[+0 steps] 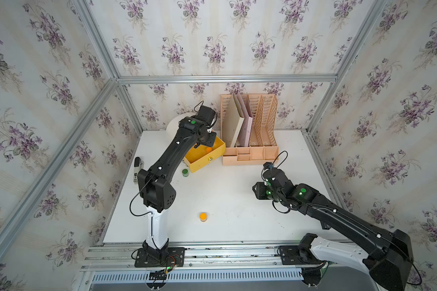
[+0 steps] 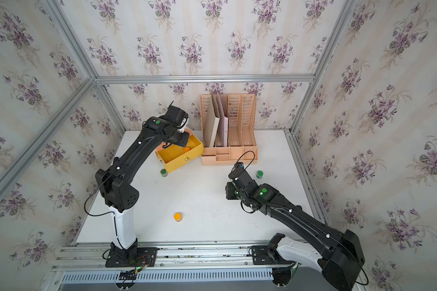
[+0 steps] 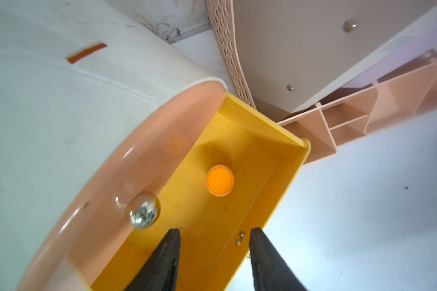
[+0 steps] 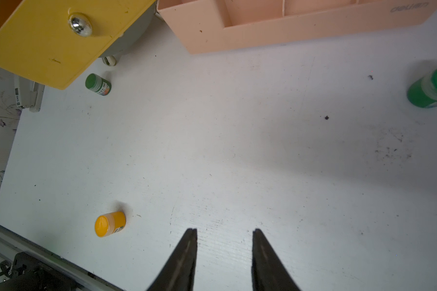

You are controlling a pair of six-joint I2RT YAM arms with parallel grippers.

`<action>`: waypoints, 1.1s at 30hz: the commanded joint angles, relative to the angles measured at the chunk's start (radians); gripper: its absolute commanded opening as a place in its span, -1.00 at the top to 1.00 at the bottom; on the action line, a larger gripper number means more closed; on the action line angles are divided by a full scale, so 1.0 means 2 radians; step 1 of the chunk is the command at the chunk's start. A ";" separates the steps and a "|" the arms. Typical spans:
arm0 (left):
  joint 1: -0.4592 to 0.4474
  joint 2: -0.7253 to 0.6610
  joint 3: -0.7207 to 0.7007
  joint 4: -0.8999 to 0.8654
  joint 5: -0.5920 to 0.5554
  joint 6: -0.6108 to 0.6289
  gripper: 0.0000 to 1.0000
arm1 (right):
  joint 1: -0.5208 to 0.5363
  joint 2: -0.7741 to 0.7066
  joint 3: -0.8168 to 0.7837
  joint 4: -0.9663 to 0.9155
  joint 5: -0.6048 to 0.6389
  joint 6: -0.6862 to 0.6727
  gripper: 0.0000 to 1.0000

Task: Put the paint cans in the drawer according to color
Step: Pick up the paint can at the center of the board.

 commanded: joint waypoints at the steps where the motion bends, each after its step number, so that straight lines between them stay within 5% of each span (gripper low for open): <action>1: -0.009 -0.046 -0.044 -0.002 0.007 -0.005 -0.02 | 0.001 -0.001 -0.006 0.028 -0.025 0.000 0.21; 16: -0.094 -0.330 -0.377 0.030 0.000 -0.087 -0.09 | 0.011 0.035 -0.023 0.086 -0.054 0.010 0.21; 25: -0.188 -0.391 -0.492 0.002 -0.024 -0.177 -0.87 | 0.012 0.063 -0.009 0.095 -0.054 0.004 0.08; 33: -0.249 -0.405 -0.559 0.011 -0.035 -0.251 -0.99 | 0.012 0.066 -0.004 0.091 -0.048 0.002 0.05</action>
